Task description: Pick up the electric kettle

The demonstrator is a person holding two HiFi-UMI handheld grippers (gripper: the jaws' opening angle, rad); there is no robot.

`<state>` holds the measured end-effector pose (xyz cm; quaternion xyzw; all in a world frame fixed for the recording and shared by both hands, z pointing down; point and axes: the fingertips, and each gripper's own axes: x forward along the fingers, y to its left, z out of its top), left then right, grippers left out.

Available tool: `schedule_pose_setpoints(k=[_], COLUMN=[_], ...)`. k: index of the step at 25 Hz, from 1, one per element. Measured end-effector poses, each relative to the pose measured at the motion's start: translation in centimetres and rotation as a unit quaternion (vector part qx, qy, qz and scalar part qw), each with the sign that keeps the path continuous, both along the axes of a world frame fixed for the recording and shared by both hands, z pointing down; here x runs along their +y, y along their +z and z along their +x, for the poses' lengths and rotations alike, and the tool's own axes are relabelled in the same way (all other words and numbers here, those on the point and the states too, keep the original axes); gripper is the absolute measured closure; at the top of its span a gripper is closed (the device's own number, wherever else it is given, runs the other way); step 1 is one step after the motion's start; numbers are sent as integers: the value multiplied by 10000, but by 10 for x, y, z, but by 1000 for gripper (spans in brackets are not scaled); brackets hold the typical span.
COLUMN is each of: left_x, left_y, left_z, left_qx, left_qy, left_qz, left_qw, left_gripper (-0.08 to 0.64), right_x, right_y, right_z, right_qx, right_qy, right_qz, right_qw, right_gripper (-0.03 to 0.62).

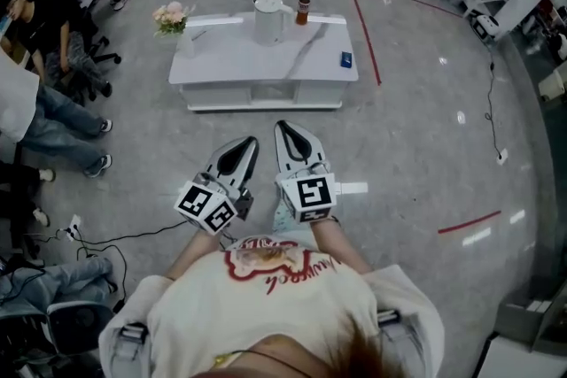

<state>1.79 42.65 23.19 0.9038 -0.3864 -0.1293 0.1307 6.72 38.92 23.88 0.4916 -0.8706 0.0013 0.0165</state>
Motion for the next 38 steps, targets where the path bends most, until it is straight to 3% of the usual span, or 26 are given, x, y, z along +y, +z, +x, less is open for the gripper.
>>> schedule_pose_setpoints(k=[9, 16, 21, 38], left_x=[-137, -212, -238, -279], left_y=[-23, -33, -27, -18], left_z=[41, 71, 73, 66], left_qx=[-37, -13, -47, 9], left_qy=[-119, -190, -346, -456], left_qz=[209, 287, 204, 51], left_qw=[9997, 9994, 9992, 9989], left_gripper=[548, 548, 548, 548], right_x=[-138, -214, -247, -285], right_y=[-13, -17, -11, 5], right_z=[42, 72, 77, 65], right_qx=[229, 238, 170, 206], right_qy=[-48, -132, -172, -340], right_qz=[230, 82, 79, -161], right_qw=[9995, 9996, 9997, 9991], right_gripper=[575, 575, 575, 575])
